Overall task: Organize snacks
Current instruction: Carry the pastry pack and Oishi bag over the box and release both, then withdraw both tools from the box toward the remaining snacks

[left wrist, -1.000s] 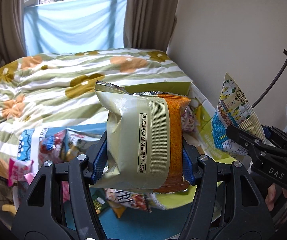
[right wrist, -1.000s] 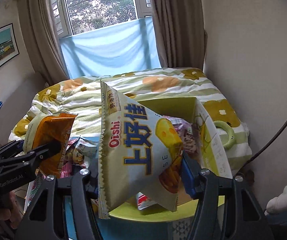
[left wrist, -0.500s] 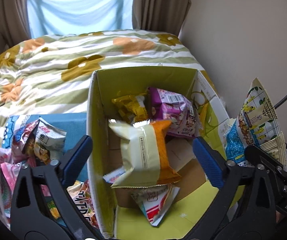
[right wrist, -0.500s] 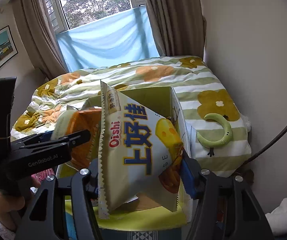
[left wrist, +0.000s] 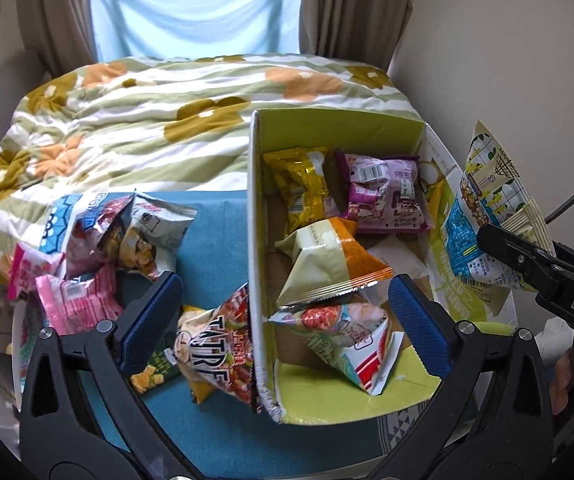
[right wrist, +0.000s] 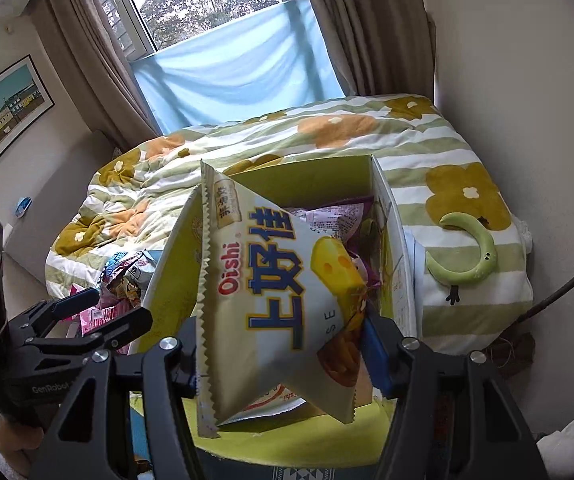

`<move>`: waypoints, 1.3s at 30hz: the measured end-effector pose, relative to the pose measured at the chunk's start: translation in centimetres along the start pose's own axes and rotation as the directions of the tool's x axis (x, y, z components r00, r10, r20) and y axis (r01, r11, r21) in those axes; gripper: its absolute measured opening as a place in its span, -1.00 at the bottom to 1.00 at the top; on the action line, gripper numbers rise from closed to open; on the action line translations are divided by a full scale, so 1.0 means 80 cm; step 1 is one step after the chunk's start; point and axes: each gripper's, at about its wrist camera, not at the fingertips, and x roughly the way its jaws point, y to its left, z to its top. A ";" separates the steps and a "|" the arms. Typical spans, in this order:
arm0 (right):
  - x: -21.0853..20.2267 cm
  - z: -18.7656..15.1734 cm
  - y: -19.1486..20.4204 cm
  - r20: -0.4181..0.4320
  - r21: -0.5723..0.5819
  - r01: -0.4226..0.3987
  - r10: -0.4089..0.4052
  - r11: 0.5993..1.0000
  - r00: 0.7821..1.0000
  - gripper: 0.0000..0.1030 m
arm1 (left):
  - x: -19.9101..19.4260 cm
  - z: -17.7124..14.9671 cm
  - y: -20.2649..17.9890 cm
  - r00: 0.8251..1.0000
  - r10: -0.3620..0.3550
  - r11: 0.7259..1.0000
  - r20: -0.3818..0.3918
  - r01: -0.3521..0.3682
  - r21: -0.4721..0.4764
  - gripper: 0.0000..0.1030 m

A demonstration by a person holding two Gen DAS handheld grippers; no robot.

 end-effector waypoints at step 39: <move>-0.050 -0.056 0.120 0.084 -0.178 -0.068 0.084 0.982 0.993 0.92 | -0.139 -0.146 0.161 0.987 0.156 0.963 0.024 -0.147 -0.225 0.98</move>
